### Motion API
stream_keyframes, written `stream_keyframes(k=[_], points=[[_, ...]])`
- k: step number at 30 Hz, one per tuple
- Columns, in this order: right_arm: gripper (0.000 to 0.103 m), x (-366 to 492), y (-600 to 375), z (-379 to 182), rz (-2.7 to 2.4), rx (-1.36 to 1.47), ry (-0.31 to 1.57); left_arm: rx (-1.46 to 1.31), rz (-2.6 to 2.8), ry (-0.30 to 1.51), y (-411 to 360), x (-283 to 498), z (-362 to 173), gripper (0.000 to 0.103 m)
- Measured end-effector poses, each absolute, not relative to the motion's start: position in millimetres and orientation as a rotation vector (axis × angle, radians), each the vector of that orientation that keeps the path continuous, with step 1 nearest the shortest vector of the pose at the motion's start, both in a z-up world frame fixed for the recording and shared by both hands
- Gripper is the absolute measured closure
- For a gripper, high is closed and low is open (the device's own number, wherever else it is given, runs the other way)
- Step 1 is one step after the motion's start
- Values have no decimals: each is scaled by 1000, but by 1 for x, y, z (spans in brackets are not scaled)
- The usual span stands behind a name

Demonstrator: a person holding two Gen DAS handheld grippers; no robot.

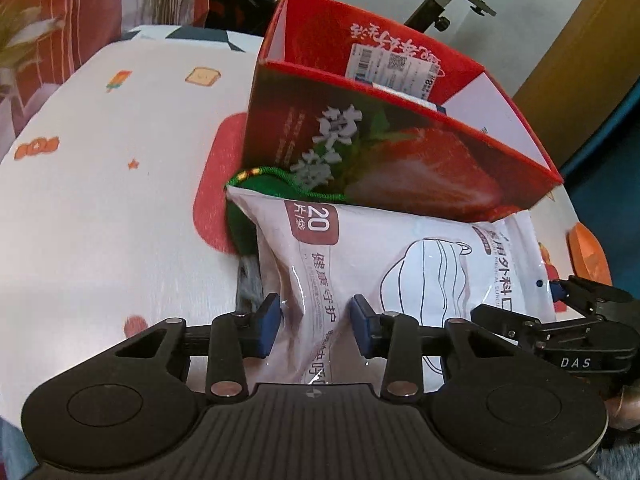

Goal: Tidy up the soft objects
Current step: 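Lower the left tool and grasp the white surgical mask bag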

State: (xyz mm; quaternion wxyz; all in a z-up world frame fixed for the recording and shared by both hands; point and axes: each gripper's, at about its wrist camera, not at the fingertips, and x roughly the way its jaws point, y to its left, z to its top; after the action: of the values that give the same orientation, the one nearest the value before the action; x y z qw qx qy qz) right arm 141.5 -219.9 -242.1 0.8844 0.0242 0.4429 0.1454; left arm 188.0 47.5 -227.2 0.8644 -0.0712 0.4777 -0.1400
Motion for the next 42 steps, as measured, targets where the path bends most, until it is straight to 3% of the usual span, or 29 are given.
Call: stream_keyframes(k=[14,17,19,23,38,42], points=[[20,142,-227,-249,296,100,892,-160,-265,986,49,187,-238,56],[29,137,-236,-243,269,128,882,-174,-263,993,52,188,-239,55],[48,134,-242,-237,250,135,859,-172,-260,994,53,188,-239,55],[65,131,-247,-230,236,134,828,-164,-255,996,53,187,-238,55],[58,137,-249,-248,247,199,891,-204,-268,996,55,190,-241,51],[60,135,-246,-246,248,178,883,-223,-282,1007,56,191,-242,49]])
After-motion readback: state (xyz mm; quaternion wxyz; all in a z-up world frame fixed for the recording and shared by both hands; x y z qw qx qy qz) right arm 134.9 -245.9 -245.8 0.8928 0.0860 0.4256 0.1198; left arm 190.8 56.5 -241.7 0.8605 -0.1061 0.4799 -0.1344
